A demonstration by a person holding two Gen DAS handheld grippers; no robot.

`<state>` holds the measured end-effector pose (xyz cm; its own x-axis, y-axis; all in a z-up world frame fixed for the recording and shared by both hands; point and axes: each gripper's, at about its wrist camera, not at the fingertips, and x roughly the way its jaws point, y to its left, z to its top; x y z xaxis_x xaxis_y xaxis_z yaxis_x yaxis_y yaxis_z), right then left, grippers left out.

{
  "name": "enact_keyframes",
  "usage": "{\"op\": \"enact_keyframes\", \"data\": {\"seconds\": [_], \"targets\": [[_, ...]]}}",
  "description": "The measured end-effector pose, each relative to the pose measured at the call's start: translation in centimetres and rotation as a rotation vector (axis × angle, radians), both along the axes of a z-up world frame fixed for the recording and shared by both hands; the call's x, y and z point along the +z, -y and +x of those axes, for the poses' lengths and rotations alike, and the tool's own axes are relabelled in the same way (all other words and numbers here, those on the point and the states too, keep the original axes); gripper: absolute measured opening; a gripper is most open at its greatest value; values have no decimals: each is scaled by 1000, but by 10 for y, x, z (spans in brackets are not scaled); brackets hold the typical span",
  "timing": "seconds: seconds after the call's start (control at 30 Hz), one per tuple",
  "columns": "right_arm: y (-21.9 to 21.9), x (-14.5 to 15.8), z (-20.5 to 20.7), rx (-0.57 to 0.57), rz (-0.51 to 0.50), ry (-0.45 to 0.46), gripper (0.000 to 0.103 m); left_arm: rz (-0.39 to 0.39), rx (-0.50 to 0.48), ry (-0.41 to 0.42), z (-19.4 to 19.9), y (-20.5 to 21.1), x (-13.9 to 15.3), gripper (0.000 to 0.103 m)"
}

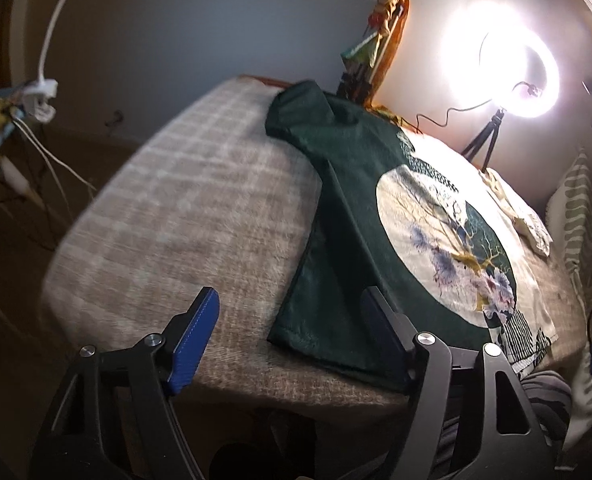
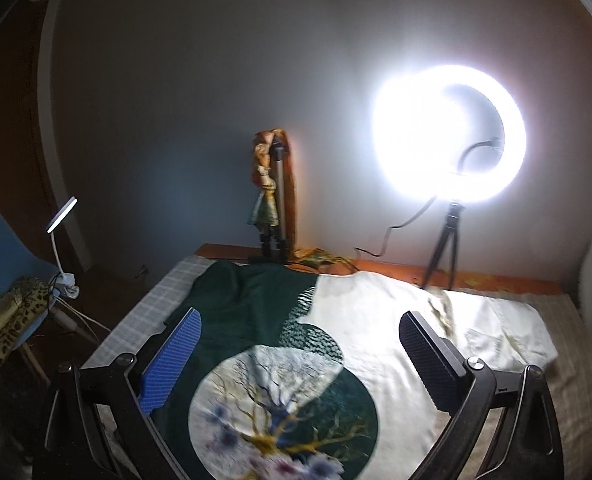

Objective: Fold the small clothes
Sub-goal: 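Move both tools to the dark green side edge of the T-shirt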

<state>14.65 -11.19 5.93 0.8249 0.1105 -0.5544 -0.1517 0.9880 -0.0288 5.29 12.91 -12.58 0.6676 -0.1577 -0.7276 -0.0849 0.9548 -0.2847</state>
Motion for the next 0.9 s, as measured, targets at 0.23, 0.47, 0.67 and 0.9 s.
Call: {"op": "enact_keyframes", "data": {"seconds": [0.23,0.47,0.67,0.9], "targets": [[-55,-19,83,95,30,-130,94,-66,-63,-33,17,4,-26,66],[-127,-69,170,233,63,-287,84,-86,-101,-11,27,5,-37,53],[-171,-119,232,236,91,-395,84,-160,-143,15,33,3,-42,26],[-222,-187,291,214,69,-498,77,-249,-219,36,37,-1,-48,7]]}}
